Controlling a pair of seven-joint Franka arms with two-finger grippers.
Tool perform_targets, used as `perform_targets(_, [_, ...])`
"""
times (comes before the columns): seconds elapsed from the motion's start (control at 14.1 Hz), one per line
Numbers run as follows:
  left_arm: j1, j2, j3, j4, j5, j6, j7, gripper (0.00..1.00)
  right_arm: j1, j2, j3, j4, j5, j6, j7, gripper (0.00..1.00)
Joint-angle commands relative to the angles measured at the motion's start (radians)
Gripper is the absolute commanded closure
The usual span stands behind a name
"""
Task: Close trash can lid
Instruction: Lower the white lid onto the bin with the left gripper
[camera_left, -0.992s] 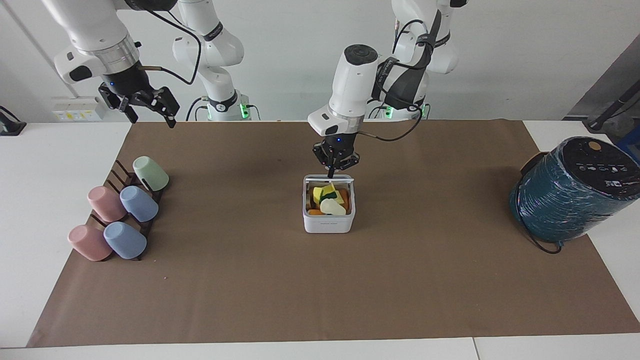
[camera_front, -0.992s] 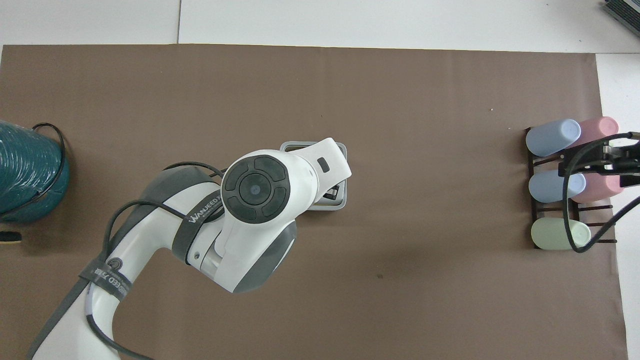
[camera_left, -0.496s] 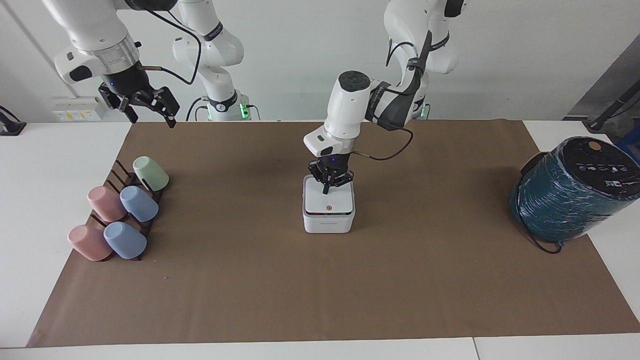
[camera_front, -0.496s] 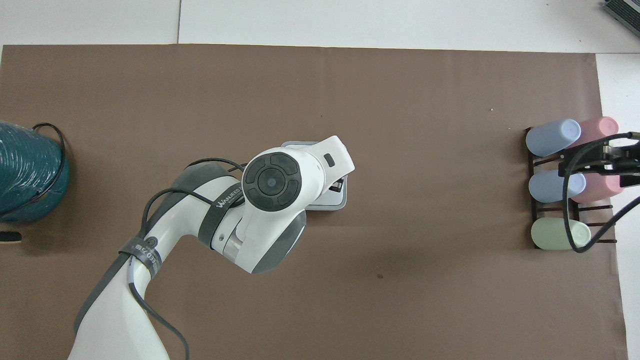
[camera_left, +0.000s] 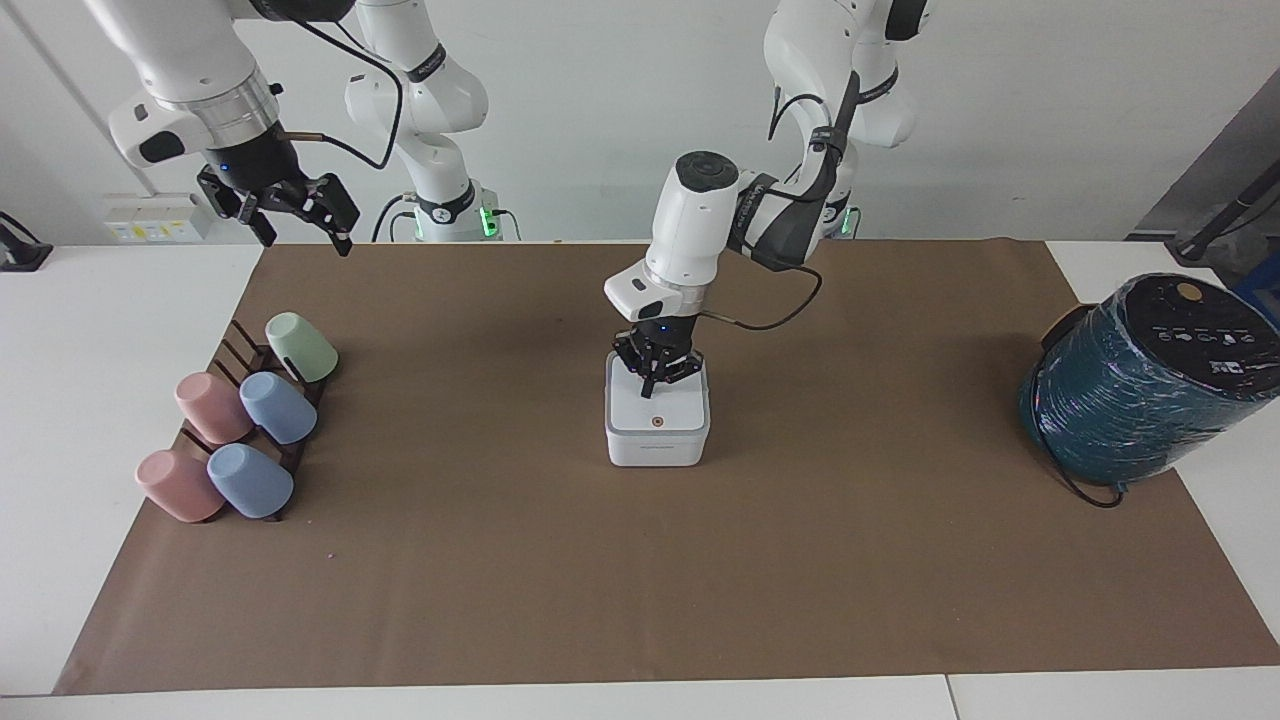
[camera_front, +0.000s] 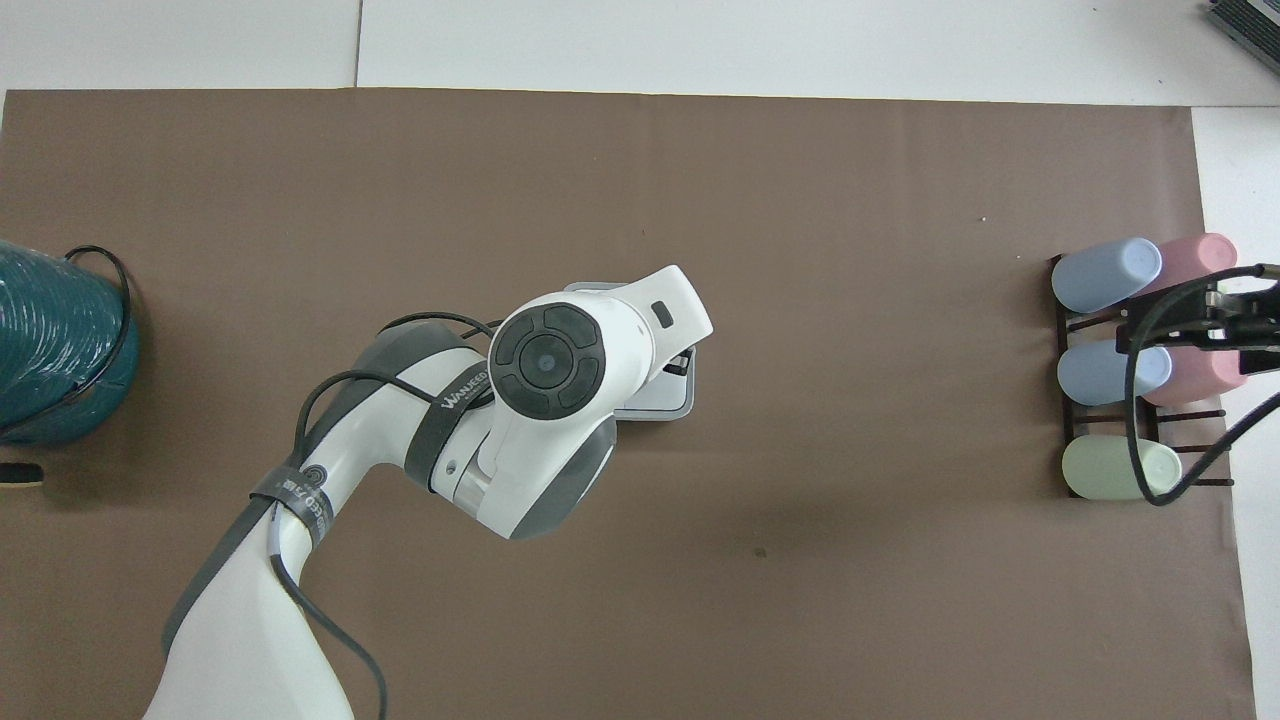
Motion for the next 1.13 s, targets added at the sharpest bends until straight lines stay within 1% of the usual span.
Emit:
perform_targets(0.0, [0.01, 0.07, 0.002, 0.013, -0.015, 0.044, 0.008, 1.0, 0.0, -0.022, 0.001, -0.025, 0.011, 0.005, -0.002, 0.0])
perform_targets(0.14, [0.013, 0.081, 0.002, 0.016, -0.015, 0.056, 0.008, 1.0, 0.0, -0.022, 0.001, -0.024, 0.011, 0.005, -0.002, 0.0])
perform_targets(0.35, [0.01, 0.07, 0.002, 0.035, -0.015, 0.015, 0.002, 1.0, 0.0, -0.022, 0.001, -0.025, 0.011, 0.005, -0.002, 0.0])
perform_targets(0.43, [0.01, 0.062, 0.002, 0.045, -0.015, -0.019, 0.0, 1.0, 0.0, -0.022, -0.001, -0.025, 0.011, 0.005, -0.002, 0.0])
perform_targets(0.57, [0.01, 0.02, 0.005, 0.061, -0.015, -0.1, 0.0, 1.0, 0.0, -0.022, 0.001, -0.025, 0.011, 0.005, -0.002, 0.0])
perform_targets(0.85, [0.014, -0.06, 0.014, 0.059, -0.015, -0.218, -0.001, 1.0, 0.0, -0.022, 0.001, -0.025, 0.011, 0.005, -0.002, 0.0])
perform_targets(1.06, [0.068, -0.112, 0.017, 0.058, -0.015, -0.313, -0.006, 1.0, 0.0, -0.022, 0.001, -0.024, 0.011, 0.005, -0.002, 0.0])
